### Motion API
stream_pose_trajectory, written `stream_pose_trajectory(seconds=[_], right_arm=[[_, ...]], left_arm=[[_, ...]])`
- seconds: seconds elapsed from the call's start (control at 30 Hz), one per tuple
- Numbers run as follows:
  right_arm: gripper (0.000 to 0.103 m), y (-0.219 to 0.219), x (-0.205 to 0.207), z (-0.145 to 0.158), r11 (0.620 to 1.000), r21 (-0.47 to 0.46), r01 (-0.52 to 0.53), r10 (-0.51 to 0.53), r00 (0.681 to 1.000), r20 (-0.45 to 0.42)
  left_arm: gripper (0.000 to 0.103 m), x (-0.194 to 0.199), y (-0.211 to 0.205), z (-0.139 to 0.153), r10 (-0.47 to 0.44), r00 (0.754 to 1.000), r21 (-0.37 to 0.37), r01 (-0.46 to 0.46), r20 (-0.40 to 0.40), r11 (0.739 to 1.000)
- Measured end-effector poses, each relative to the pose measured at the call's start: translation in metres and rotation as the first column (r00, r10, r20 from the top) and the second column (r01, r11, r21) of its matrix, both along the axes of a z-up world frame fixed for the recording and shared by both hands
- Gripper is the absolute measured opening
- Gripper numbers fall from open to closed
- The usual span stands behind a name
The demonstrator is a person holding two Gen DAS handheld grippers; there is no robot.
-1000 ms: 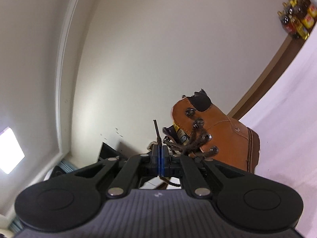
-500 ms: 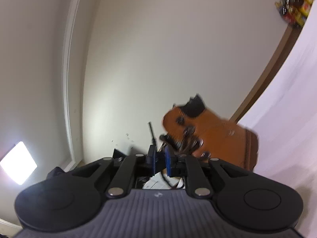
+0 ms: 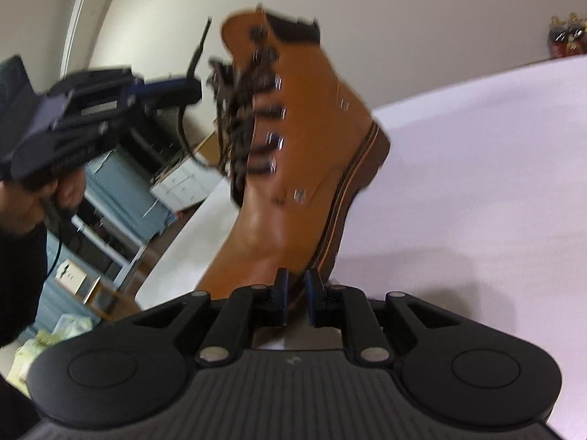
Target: Lace up shoes with both hands
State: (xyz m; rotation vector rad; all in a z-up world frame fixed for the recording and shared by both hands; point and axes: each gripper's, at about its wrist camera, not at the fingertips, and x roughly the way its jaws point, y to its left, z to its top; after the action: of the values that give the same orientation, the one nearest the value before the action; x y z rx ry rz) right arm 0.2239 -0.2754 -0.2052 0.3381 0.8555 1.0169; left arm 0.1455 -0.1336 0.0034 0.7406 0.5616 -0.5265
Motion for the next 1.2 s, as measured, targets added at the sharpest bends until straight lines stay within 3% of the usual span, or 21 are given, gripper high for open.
stream_pose_trajectory(seconds=[0.2,0.37,0.5,0.73,0.97,1.03,1.2], right_arm=[[0.009,0.048,-0.010,-0.012,0.998,0.017,-0.068,0.067,0.998,0.018],[0.010,0.098,-0.005,-0.021,0.997,0.047,-0.053,0.052,0.998,0.032],[0.010,0.110,-0.007,-0.014,0.997,0.055,-0.058,0.055,0.996,0.064],[0.011,0.085,-0.006,0.000,0.999,0.048,0.013,-0.018,0.994,0.104],[0.011,0.053,-0.001,0.011,0.991,0.073,0.112,-0.122,0.982,0.145],[0.011,0.046,0.004,0.016,0.985,0.087,0.147,-0.160,0.973,0.167],[0.011,0.034,0.003,0.041,0.974,0.086,0.212,-0.228,0.915,0.333]], left_arm=[[0.003,0.001,0.001,-0.004,0.030,0.999,0.027,-0.029,-0.029,0.999],[0.003,0.002,0.004,-0.003,0.056,0.998,0.031,-0.055,-0.041,0.998],[0.003,0.003,0.003,0.000,0.058,0.997,0.047,-0.056,-0.042,0.997],[0.003,0.005,-0.003,-0.002,0.050,0.998,0.090,-0.046,-0.047,0.995],[0.003,0.005,-0.009,0.004,0.052,0.999,0.064,-0.052,-0.008,0.997],[0.003,0.005,-0.012,0.005,0.043,0.999,0.066,-0.043,-0.010,0.997],[0.003,-0.003,-0.020,0.006,-0.003,1.000,0.085,0.004,-0.007,0.996]])
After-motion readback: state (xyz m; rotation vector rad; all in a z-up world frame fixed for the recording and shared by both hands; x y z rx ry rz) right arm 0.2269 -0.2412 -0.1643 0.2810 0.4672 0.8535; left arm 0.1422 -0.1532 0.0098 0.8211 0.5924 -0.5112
